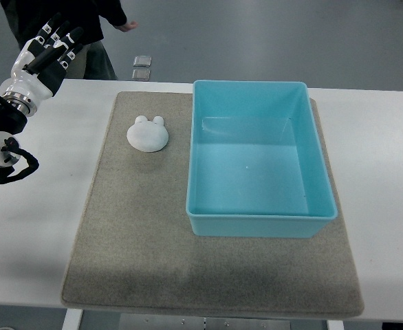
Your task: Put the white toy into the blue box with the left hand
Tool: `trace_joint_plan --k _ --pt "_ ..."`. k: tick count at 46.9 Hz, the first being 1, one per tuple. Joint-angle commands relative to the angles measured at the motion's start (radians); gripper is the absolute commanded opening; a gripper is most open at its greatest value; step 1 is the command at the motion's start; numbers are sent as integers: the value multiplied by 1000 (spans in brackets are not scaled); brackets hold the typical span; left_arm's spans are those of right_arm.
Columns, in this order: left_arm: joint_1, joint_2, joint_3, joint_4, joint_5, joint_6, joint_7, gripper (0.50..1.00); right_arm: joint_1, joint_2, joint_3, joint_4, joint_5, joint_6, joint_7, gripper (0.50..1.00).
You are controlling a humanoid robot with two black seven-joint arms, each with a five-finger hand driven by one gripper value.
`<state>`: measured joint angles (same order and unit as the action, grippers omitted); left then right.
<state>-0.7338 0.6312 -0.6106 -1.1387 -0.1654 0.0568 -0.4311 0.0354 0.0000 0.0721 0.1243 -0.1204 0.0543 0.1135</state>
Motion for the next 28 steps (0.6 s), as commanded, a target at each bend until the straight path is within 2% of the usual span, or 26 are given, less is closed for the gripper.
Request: trace_joint_plan --k 1,21,28 --pt "-4 -4 0 0 1 0 -6 999 0 0 0 0 -1 -1 0 936" --pt "-12 -33 3 77 4 -20 -18 999 0 0 0 0 -1 -1 0 936" --pt "-13 -31 2 114 9 -61 -18 999 0 0 0 0 -1 -1 0 936"
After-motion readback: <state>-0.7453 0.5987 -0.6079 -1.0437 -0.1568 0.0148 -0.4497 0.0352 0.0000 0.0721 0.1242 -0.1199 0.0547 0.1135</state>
